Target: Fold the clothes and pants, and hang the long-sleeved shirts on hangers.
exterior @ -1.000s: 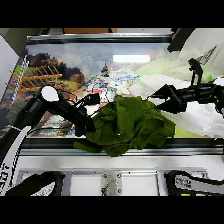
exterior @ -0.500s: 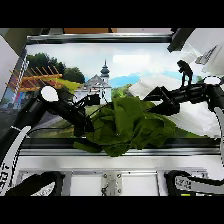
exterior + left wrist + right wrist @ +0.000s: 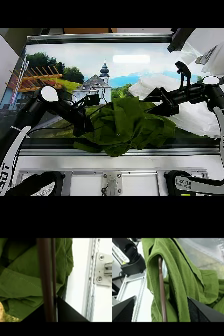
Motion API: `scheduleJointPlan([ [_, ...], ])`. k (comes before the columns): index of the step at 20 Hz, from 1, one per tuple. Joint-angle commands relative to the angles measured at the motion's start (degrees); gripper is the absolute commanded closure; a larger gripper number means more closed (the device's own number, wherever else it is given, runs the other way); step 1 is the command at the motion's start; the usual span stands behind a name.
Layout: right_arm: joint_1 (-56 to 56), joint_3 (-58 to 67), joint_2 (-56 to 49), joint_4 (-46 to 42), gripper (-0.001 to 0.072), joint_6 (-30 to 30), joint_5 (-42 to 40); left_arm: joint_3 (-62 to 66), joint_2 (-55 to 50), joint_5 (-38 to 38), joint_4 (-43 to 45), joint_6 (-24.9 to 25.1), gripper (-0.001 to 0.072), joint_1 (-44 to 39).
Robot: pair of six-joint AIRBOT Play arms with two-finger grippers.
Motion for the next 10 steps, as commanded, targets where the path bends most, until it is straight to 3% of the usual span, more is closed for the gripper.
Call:
scheduleJointPlan([
  [1, 0.07, -0.04, -0.02, 0.00, -0.0003, 0.13, -0.02, 0.07, -0.02, 0.17, -0.44, 0.02, 0.0693, -0.04],
  [10, 0.07, -0.04, -0.02, -0.02, 0.0003, 0.13, -0.20, 0.07, -0.02, 0.20, -0.39, 0.02, 0.0693, -0.02],
])
